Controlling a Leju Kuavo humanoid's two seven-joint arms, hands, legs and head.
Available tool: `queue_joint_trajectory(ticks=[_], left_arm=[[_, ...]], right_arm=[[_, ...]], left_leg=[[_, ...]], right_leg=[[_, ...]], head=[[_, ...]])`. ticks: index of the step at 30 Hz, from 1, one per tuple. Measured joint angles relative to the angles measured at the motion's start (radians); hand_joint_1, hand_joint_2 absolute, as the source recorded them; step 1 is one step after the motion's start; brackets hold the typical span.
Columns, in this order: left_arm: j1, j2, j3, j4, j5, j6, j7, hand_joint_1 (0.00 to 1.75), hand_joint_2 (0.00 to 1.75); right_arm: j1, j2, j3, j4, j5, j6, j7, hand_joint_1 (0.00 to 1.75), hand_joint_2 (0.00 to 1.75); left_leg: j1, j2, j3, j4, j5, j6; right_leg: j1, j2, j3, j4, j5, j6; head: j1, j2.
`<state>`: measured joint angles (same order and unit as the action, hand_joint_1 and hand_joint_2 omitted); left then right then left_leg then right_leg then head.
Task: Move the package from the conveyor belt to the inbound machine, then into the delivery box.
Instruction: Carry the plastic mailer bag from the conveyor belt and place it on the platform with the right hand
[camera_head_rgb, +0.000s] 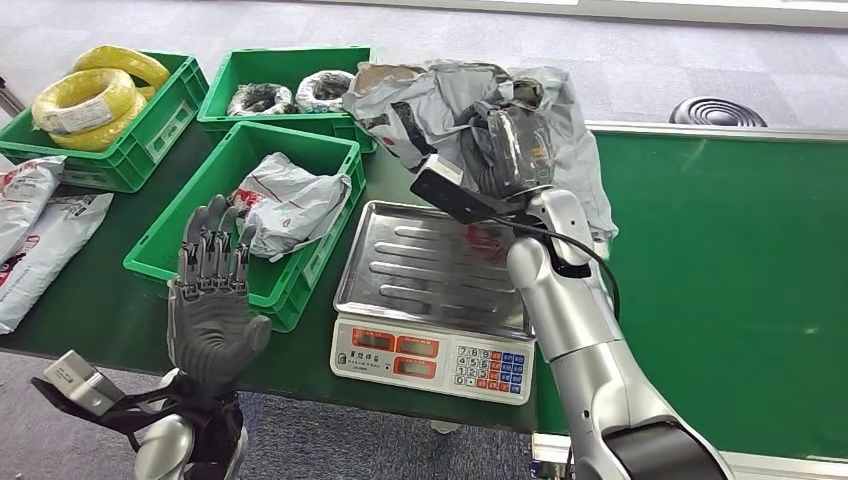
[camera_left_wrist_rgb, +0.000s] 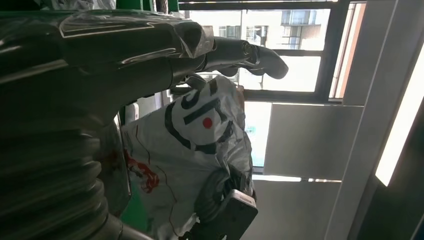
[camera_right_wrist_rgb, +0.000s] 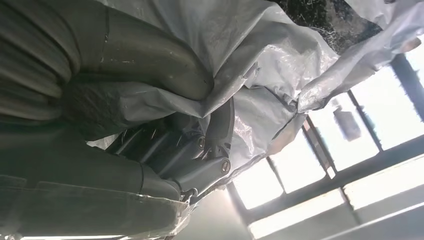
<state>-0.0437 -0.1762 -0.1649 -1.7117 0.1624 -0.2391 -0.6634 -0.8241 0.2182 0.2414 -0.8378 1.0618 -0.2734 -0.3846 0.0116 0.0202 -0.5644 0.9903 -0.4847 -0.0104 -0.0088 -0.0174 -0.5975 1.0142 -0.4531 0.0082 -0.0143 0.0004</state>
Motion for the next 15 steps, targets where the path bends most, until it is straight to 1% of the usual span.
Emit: queue_joint_trajectory(ticks=[5, 8, 9, 12, 14, 15], left_arm=[[-0.037, -0.003, 0.000, 0.032, 0.007, -0.013, 0.015, 0.00, 1.75], [-0.060, -0.003, -0.001, 0.049, 0.011, -0.015, 0.020, 0.00, 1.75], [-0.066, -0.003, -0.001, 0.054, 0.012, -0.015, 0.022, 0.00, 1.75], [-0.081, -0.006, -0.002, 0.067, 0.015, -0.017, 0.026, 0.00, 1.75], [-0.093, -0.010, -0.004, 0.076, 0.016, -0.018, 0.031, 0.00, 1.75], [-0.100, -0.011, -0.005, 0.080, 0.016, -0.019, 0.033, 0.00, 1.75]], right_arm=[[-0.007, 0.025, 0.034, 0.052, -0.063, 0.088, -0.065, 1.74, 1.75], [-0.006, 0.029, 0.051, 0.069, -0.088, 0.122, -0.089, 1.74, 1.75], [-0.006, 0.030, 0.056, 0.075, -0.094, 0.130, -0.093, 1.71, 1.75], [-0.005, 0.031, 0.066, 0.096, -0.120, 0.157, -0.112, 1.50, 1.75], [-0.004, 0.035, 0.069, 0.117, -0.150, 0.172, -0.125, 1.42, 1.75], [-0.003, 0.037, 0.069, 0.129, -0.166, 0.175, -0.129, 1.06, 1.75]], left_leg=[[0.000, -0.001, 0.000, 0.000, 0.000, 0.000], [0.000, -0.001, 0.000, 0.000, 0.000, 0.000], [0.000, -0.001, 0.000, 0.000, 0.000, 0.000], [0.000, -0.001, 0.000, 0.000, 0.000, 0.000], [0.000, -0.001, 0.000, 0.000, 0.000, 0.000], [0.000, -0.001, 0.000, 0.000, 0.000, 0.000]], right_leg=[[0.000, 0.000, 0.000, 0.000, 0.000, 0.000], [0.000, 0.000, 0.000, 0.000, 0.000, 0.000], [0.000, 0.000, 0.000, 0.000, 0.000, 0.000], [0.000, 0.000, 0.000, 0.000, 0.000, 0.000], [0.000, 0.000, 0.000, 0.000, 0.000, 0.000], [0.000, 0.000, 0.000, 0.000, 0.000, 0.000]], head=[[0.000, 0.000], [0.000, 0.000], [0.000, 0.000], [0.000, 0.000], [0.000, 0.000], [0.000, 0.000]])
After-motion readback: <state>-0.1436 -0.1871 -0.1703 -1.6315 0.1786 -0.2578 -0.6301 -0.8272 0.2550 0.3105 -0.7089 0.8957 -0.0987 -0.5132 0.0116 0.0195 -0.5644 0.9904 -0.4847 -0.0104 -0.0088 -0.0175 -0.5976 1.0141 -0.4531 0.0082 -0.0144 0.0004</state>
